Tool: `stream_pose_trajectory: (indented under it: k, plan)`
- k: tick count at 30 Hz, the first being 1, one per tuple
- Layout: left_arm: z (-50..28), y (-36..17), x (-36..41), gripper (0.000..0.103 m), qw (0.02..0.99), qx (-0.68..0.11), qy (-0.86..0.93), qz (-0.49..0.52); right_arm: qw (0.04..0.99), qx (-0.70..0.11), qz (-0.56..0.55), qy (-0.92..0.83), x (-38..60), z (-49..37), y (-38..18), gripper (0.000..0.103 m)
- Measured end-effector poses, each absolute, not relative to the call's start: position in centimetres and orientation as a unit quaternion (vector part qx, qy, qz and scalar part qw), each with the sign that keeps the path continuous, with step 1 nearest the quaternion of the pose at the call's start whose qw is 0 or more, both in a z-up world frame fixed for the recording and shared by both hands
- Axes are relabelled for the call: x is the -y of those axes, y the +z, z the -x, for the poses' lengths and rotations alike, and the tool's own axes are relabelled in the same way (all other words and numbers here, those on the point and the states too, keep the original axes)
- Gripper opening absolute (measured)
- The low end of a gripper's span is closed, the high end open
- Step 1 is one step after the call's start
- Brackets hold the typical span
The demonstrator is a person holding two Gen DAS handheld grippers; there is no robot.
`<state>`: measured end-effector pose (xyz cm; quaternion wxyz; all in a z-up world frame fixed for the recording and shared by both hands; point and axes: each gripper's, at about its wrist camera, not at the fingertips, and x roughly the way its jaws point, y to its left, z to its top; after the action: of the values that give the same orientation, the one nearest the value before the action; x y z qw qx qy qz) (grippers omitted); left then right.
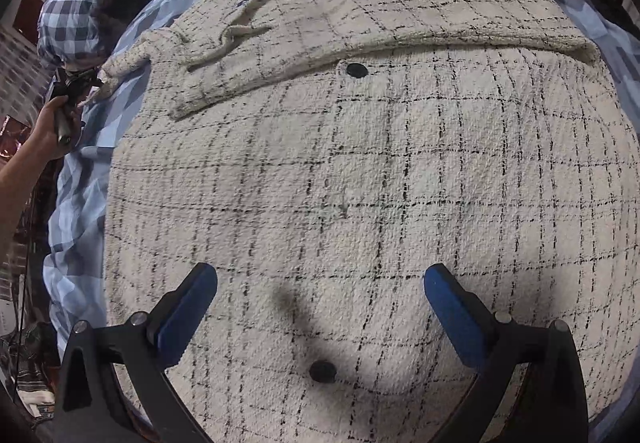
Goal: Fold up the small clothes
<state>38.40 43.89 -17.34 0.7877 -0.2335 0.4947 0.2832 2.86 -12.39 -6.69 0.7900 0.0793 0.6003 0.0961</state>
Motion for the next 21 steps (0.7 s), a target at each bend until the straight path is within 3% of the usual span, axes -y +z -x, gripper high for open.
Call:
stream_pose_trajectory:
  k: [1,2,4,11,21]
  plan:
    - [-38.5,-17.1,-43.6,0.056,0.797,-0.489,0.276,0.222,0.790,-0.601,-0.077,0.094,12.2,-3.0,-6.8,0.101]
    - [-38.6,-16.6,-43.2,0.037,0.810,-0.481,0.261,0.211,0.790,-0.602,-0.073,0.091,12.2,-3.1,-7.0,0.101]
    - [-38.4,-15.7,-42.9,0.014,0.819,-0.475,0.237,0.217,0.790,-0.603,-0.071,0.087,12.3,-3.1,-7.1,0.101]
    - [-36.2,-7.7,-41.5,0.010,0.865,-0.401,0.191,0.233,0.798,-0.591,-0.076,0.090,12.2,-3.1,-6.3,0.101]
    - [-34.4,11.0,-30.6,0.009,0.931,-0.315,0.046,0.178,0.826,-0.544,-0.102,0.104,13.4,-1.6,-3.0,0.101]
